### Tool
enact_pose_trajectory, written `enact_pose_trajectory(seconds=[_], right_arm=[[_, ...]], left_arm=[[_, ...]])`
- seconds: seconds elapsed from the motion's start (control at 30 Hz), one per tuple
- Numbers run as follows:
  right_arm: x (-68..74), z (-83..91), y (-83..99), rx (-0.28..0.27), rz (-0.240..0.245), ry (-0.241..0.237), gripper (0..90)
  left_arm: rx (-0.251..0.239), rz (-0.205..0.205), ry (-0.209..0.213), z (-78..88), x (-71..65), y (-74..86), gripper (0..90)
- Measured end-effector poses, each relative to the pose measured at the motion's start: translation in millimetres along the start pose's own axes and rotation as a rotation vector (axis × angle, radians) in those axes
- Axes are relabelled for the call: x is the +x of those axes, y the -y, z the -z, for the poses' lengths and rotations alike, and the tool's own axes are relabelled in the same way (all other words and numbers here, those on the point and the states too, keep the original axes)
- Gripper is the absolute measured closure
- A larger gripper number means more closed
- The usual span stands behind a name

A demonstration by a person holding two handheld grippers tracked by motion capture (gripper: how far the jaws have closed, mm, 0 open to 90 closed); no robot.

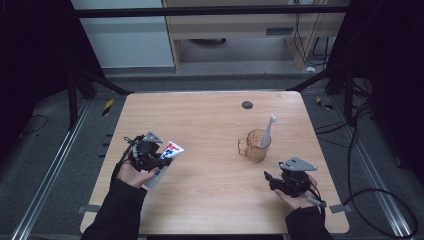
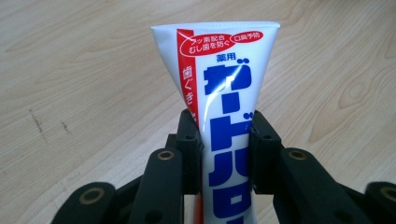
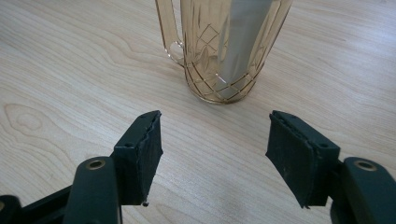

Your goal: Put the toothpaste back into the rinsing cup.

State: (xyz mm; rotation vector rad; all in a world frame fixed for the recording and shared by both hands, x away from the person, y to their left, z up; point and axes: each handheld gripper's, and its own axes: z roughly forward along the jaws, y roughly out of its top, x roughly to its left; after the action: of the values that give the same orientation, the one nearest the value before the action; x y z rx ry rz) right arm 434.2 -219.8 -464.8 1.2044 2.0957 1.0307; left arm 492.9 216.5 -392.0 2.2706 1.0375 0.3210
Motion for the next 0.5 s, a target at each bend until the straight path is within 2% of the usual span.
enact_pose_trajectory(seconds=[0.37,0.5], right_arm=[[-0.4,-1.4,0.8,0.000,0.004,0.007,35.1],[-0.6,-0.5,0.9,-0.005,-0.003,0.013,35.0]], left_arm=[[-0.163,0.025,-0.072,16.7,-4.6,-7.6,70.3],[-0.201,0.027,-0.092,19.8,-5.1,-13.5,70.3]])
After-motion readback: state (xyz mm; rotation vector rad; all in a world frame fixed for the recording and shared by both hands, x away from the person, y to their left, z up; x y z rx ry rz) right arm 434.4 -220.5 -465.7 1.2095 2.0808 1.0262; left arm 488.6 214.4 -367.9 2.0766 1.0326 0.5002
